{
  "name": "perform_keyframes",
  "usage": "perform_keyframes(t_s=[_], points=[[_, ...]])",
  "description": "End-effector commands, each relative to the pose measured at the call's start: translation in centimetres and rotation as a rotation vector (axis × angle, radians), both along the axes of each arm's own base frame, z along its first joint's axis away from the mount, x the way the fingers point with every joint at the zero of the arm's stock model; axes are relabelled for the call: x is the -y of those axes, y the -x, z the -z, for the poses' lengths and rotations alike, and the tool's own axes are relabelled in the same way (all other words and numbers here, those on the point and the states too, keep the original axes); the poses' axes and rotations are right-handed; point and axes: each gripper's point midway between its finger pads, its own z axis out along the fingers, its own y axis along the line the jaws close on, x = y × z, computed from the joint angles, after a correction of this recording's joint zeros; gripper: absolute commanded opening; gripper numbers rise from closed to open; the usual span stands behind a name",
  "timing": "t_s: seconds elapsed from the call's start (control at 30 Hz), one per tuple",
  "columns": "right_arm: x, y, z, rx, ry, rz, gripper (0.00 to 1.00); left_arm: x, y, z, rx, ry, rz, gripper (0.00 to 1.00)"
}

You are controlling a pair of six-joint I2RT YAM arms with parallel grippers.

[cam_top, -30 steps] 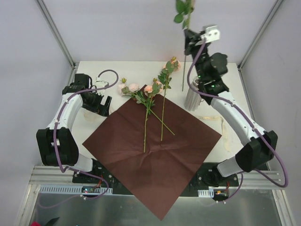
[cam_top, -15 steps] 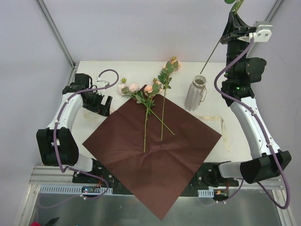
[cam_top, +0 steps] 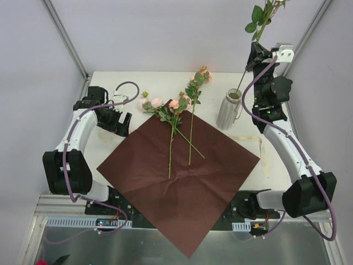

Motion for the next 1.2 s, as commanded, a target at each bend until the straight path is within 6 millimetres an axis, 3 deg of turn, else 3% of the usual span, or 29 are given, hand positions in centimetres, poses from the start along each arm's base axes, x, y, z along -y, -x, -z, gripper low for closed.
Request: perform_keyframes(t_s=[0.0,0.13,0.23,0.27,0.33,0.37,0.5,0.53,0.6,0.77,0.8,0.87,0.9,0.97,1.0,1.07,1.1,1.17], points=[[0.7,2.0,0.5,0.017,-0.041,0.015,0.06,0.6,0.4,-1.2,0.014,0.032,0.008,0.99],[0.3,2.3,5.6,-0.084,-0.010,0.045,0.17,0.7,0.4,-1.1,0.007,0.043,0.004,0.99],[-0.3,2.9,7.3,-0.123,0.004,0.033,0.24,0.7,0.3,-1.3,0.008,0.045,-0.005,0.99],[-0.8,3.0,8.0,-0.140,0.012,0.022,0.30,0.7,0.3,-1.3,0.009,0.044,-0.004,0.99],[-1.1,3.4,8.7,-0.173,0.026,0.010,0.53,0.7,0.3,-1.4,0.011,0.043,-0.007,0.99],[-1.3,3.6,8.9,-0.186,0.031,0.005,0.57,0.7,0.3,-1.4,0.014,0.043,-0.007,0.99],[-2.2,4.8,9.7,-0.281,0.004,-0.043,0.61,0.7,0.3,-1.5,0.012,0.044,-0.013,0.99],[-2.9,5.0,11.2,-0.350,0.018,-0.075,0.61,0.7,0.3,-1.5,0.012,0.045,-0.012,0.99],[-5.6,5.4,12.1,-0.421,0.007,-0.180,0.61,0.7,0.3,-1.4,0.009,0.044,-0.017,0.99],[-13.4,6.9,19.3,-0.659,0.150,-0.352,0.66,0.7,0.3,-1.5,0.011,0.048,-0.022,0.99],[-14.6,6.6,21.5,-0.728,0.166,-0.362,0.67,0.7,0.3,-1.5,0.011,0.046,-0.024,0.99],[-17.2,7.1,23.2,-0.781,0.195,-0.425,0.69,0.6,0.3,-1.4,0.009,0.038,-0.026,0.99],[-18.3,6.9,25.4,-0.841,0.215,-0.435,0.70,0.6,0.4,-1.4,0.009,0.037,-0.024,0.99],[-20.9,7.2,26.0,-0.870,0.233,-0.496,0.70,0.3,0.5,-1.2,0.006,0.024,-0.024,0.99],[-21.9,6.9,28.3,-0.935,0.257,-0.502,0.70,0.2,0.5,-1.1,0.007,0.020,-0.023,0.99],[-23.9,6.9,29.2,-0.993,0.243,-0.552,0.69,0.1,0.6,-1.0,0.007,0.012,-0.022,0.99],[-24.4,6.7,32.0,-1.067,0.271,-0.545,0.69,0.1,0.6,-1.0,0.009,0.010,-0.018,0.99],[-26.0,6.3,32.7,-1.116,0.229,-0.577,0.68,0.0,0.7,-1.0,0.011,0.005,-0.017,0.99]])
